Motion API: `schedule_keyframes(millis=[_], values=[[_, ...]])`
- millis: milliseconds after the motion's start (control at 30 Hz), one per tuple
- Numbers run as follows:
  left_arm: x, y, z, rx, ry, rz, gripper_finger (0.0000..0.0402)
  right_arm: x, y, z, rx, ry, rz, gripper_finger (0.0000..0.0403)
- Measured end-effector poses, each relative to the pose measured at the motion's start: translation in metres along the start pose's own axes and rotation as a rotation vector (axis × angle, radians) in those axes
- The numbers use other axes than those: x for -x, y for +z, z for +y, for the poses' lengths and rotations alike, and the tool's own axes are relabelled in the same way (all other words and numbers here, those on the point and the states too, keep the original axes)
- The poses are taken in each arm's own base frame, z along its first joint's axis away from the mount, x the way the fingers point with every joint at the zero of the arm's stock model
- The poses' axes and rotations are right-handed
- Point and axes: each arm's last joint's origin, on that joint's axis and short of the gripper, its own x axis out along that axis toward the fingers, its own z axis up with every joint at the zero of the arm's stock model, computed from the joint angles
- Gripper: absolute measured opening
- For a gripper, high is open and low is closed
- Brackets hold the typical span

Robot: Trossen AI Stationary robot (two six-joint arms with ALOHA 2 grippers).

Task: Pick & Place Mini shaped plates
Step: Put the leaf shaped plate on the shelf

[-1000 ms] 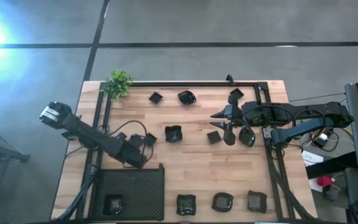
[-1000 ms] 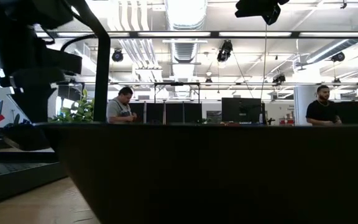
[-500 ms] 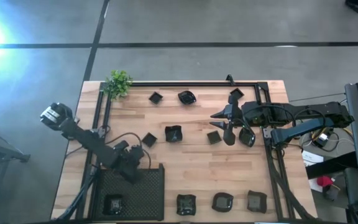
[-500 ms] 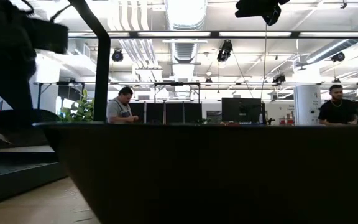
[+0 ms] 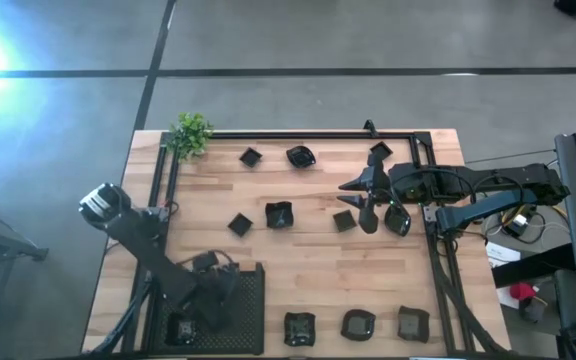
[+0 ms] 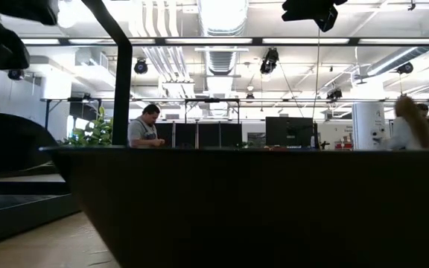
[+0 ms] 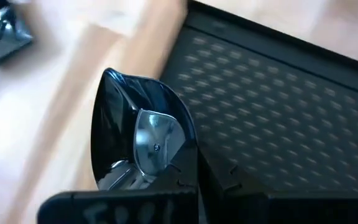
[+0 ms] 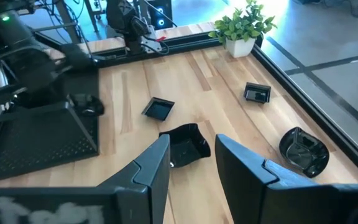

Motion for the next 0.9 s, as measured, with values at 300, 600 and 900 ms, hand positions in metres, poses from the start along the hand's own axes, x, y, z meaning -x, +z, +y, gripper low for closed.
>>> schedule_keyframes(millis=[300,600,900], values=[[0.002,-0.005,-0.055,-0.193,-0.026,0.038,0.0000,0.000,0.000,0.000,0.002,0.000,0.001,0.0123],[0.007,-0.019,-0.101,-0.329,-0.094,0.032,0.0000,0.000,0.000,0.000,0.003,0.000,0.002,0.0123],[-0.005,-0.030,-0.112,-0.365,-0.096,0.085,0.0000,0.000,0.000,0.000,-0.003,0.000,0.001,0.0123]])
